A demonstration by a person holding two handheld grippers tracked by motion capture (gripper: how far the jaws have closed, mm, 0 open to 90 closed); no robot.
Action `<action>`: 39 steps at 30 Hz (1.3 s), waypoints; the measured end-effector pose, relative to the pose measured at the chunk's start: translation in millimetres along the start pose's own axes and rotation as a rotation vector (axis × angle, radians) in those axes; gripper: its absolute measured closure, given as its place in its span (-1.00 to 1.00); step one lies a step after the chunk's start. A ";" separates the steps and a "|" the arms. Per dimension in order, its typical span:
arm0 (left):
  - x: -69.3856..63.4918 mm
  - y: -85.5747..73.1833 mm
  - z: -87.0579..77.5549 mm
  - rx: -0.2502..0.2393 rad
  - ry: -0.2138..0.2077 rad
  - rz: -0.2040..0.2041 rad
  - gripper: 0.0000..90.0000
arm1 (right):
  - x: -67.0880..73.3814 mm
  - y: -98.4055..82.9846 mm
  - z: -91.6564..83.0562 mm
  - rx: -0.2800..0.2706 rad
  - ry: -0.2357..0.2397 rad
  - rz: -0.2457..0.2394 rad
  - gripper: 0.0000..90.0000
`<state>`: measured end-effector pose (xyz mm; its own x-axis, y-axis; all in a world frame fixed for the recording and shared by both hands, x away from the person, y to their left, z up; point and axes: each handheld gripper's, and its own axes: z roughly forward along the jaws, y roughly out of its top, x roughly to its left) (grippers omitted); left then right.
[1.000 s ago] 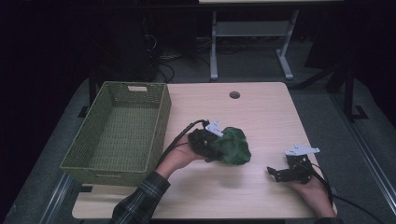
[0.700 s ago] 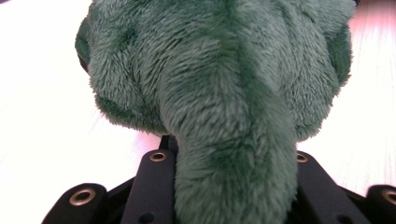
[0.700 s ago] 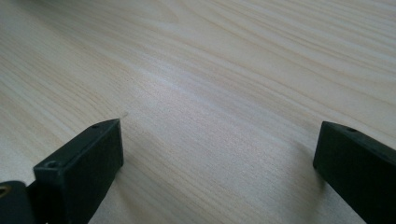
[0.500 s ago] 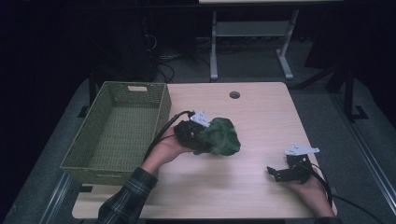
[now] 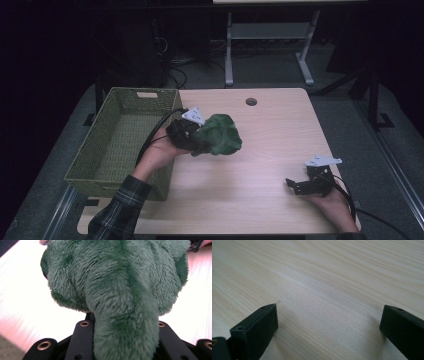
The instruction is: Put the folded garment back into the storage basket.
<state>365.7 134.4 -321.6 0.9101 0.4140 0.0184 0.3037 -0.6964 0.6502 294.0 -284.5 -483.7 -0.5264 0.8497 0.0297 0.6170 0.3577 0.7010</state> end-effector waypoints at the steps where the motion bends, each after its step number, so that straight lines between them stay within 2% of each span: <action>1: 1.9 -1.6 -3.4 -0.003 0.006 -0.004 0.51 | 0.0 0.0 0.0 0.000 0.000 0.000 -0.97; 16: 26.7 -32.1 -51.4 -0.022 0.123 -0.079 0.51 | -0.3 0.0 0.1 -0.002 -0.001 -0.004 -0.97; 28: 45.6 -57.7 -87.0 -0.056 0.204 -0.152 0.51 | -0.3 0.0 0.1 -0.002 -0.001 -0.003 -0.97; 34: 54.4 -74.5 -99.6 -0.058 0.242 -0.193 0.51 | -0.3 0.0 0.1 -0.002 -0.001 -0.004 -0.97; 39: 62.7 -91.2 -103.3 -0.047 0.276 -0.225 0.51 | -0.3 0.0 0.1 -0.002 -0.001 -0.004 -0.97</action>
<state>365.9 284.4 -301.2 0.7097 0.7009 0.0712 0.4686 -0.5451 0.6952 294.2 -284.7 -483.8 -0.5284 0.8486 0.0260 0.6135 0.3605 0.7026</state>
